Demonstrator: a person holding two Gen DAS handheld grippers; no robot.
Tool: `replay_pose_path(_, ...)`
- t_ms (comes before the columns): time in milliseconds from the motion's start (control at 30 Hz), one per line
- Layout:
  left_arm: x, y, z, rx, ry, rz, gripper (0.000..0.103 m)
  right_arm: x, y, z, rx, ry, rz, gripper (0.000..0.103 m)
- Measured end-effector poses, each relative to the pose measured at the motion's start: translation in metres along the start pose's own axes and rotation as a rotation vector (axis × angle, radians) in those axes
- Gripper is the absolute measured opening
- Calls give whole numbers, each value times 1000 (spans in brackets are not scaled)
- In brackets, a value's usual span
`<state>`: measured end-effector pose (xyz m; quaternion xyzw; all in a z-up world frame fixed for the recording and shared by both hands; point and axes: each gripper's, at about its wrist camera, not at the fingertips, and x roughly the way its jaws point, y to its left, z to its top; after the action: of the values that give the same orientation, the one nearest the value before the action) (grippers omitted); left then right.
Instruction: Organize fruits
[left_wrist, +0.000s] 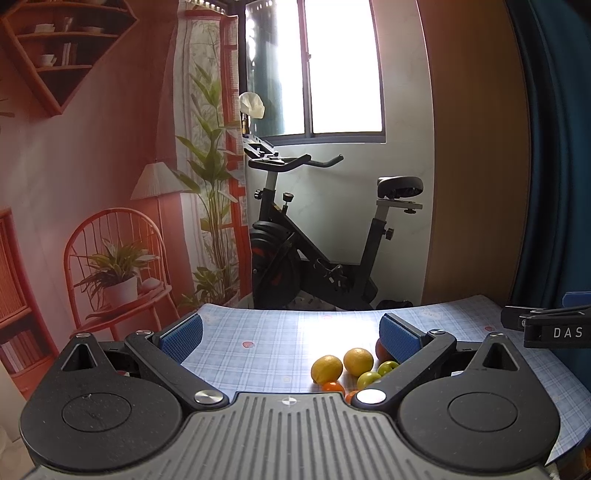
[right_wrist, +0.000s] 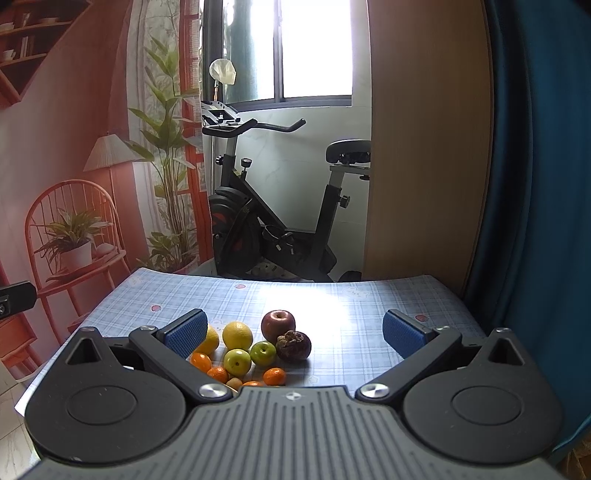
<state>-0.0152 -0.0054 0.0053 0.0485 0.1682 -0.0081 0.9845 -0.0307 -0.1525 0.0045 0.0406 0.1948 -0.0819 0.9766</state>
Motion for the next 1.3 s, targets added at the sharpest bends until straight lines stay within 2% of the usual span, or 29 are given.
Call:
replay_pose_path(233,6,2,-3,-19,23,42,103,5,-4,-3,27,-1,6,103)
replay_pose_path(333,20,10,-6,-60,24,63,103,14,-6,-6,8,-48,56,103)
replay_pose_path(467,58,21,-13,-98,94,74,101,43,0,-15,-28,-111,50,103)
replay_pose_path(533,71,25,-19,-88,90,96,97,60,2,-22,-43,-141,46,103)
replay_pose_path(733,108,32,-28,-73,117,122,96,116,-6,-39,5,-93,50,103)
replay_pose_path(833,123,33,-32,-59,126,98,95,139,-14,-46,26,-17,87,103)
replay_pose_path(900,132,33,-36,-51,128,64,92,151,-19,-51,25,-6,91,103)
replay_pose_path(1033,151,32,-44,-66,135,29,91,165,-35,-61,58,-25,95,103)
replay_pose_path(1133,165,35,-43,-89,141,19,87,169,-53,-62,154,-125,169,103)
replay_pose_path(1300,185,37,-36,-125,159,11,87,185,-58,-50,107,-155,156,103)
